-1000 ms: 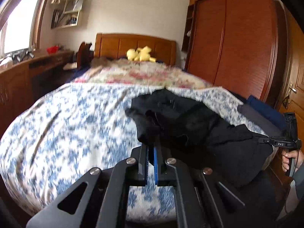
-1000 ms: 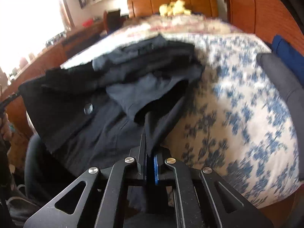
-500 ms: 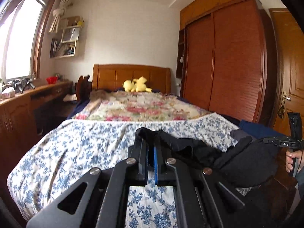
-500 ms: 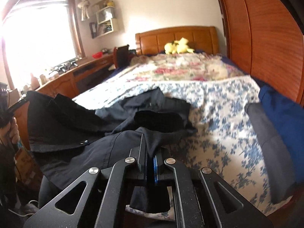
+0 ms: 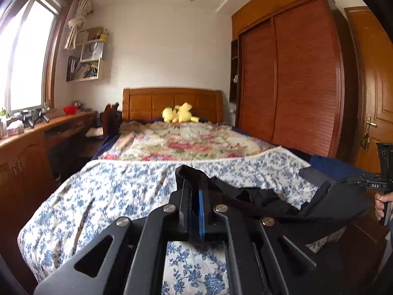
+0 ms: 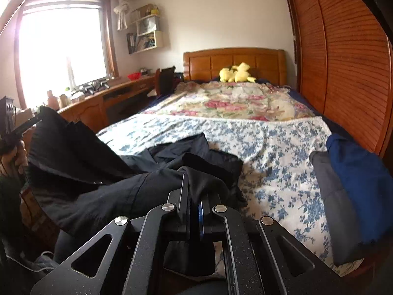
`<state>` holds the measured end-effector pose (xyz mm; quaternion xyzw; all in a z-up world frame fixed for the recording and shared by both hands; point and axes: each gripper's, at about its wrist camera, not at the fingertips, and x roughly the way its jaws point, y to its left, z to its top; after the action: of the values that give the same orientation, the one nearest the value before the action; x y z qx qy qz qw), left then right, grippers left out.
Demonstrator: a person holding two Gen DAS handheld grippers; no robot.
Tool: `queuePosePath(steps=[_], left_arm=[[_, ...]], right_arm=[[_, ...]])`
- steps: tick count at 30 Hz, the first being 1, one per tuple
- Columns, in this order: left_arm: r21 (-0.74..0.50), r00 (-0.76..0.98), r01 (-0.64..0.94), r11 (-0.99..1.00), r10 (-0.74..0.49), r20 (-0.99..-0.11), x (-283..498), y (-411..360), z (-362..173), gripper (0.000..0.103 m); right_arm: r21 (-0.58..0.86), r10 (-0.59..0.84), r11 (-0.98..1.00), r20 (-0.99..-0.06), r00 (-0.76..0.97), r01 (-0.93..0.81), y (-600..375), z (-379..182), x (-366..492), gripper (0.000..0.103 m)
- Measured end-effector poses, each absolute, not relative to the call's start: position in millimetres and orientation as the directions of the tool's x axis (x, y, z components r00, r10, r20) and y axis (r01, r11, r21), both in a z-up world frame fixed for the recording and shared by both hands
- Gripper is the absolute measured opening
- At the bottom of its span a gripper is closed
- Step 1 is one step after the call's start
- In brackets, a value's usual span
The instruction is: Fold large clothes
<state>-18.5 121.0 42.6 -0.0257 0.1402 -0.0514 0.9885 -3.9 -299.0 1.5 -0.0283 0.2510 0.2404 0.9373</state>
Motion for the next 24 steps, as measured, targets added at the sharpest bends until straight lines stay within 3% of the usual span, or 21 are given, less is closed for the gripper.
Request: queuePosePath(steps=[11,24], left_arm=[[-0.087,0.925,0.022,0.996,-0.054,-0.375,69,130,-19,0.003],[-0.07,0.94,-0.015,0.997,-0.01,-0.34,177,133,-39,0.003]], right_arm=[[0.06,0.391,0.9,-0.55,0.738,-0.432,-289,-69,67,0.002],[-0.035,0.296,0.922,-0.58,0.759,-0.386,-258,-114,213,0.002]])
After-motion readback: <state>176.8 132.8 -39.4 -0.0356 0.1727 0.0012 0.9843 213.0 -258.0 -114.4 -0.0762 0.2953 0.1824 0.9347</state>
